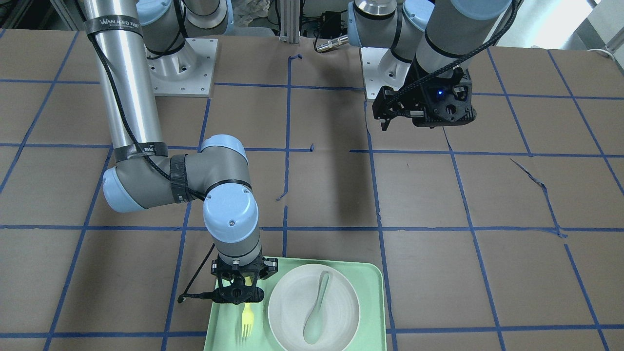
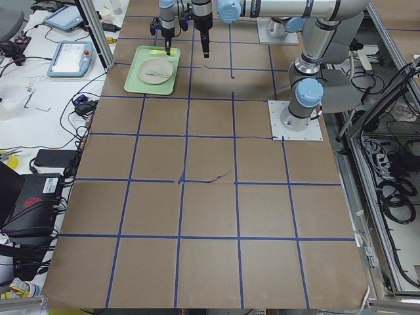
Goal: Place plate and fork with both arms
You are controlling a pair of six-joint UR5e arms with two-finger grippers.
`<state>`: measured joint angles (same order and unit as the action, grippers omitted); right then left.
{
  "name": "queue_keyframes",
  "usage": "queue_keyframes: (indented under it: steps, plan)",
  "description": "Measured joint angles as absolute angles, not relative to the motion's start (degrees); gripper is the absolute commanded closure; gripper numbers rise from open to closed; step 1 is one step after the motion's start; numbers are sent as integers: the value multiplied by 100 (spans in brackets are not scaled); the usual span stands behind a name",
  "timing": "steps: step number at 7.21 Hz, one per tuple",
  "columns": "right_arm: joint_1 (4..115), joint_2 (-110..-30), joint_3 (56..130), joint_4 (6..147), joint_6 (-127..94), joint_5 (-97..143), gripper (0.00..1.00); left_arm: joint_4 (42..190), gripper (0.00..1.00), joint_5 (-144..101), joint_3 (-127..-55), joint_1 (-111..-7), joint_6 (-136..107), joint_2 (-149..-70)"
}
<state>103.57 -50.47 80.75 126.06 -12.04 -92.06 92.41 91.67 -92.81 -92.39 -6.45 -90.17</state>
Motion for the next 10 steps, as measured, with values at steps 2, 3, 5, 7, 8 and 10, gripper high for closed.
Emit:
queue_keyframes:
  steps: [2, 3, 5, 7, 8, 10]
  plan:
    - [10325, -5117, 8162, 12592, -1171, -9217, 0, 9245, 0, 9161, -9281, -9241, -642, -9010]
    - [10280, -5294, 8185, 12497, -1171, -9239, 0, 9246, 0, 9159, -9281, -9243, -640, -9000]
    - [10085, -6145, 8419, 12008, -1178, -9271, 0, 9246, 0, 9160, -9281, -9246, -641, -8985]
    - [9676, -7486, 9073, 11573, -1019, -9273, 0, 9244, 0, 9177, -9276, -9246, -626, -8977]
    - [9527, -8045, 9263, 11160, -751, -9264, 0, 9240, 0, 9184, -9263, -9246, -607, -8973]
    - [9419, -8828, 9276, 10233, -435, -9241, 0, 9238, 0, 9190, -9227, -9246, -591, -8975]
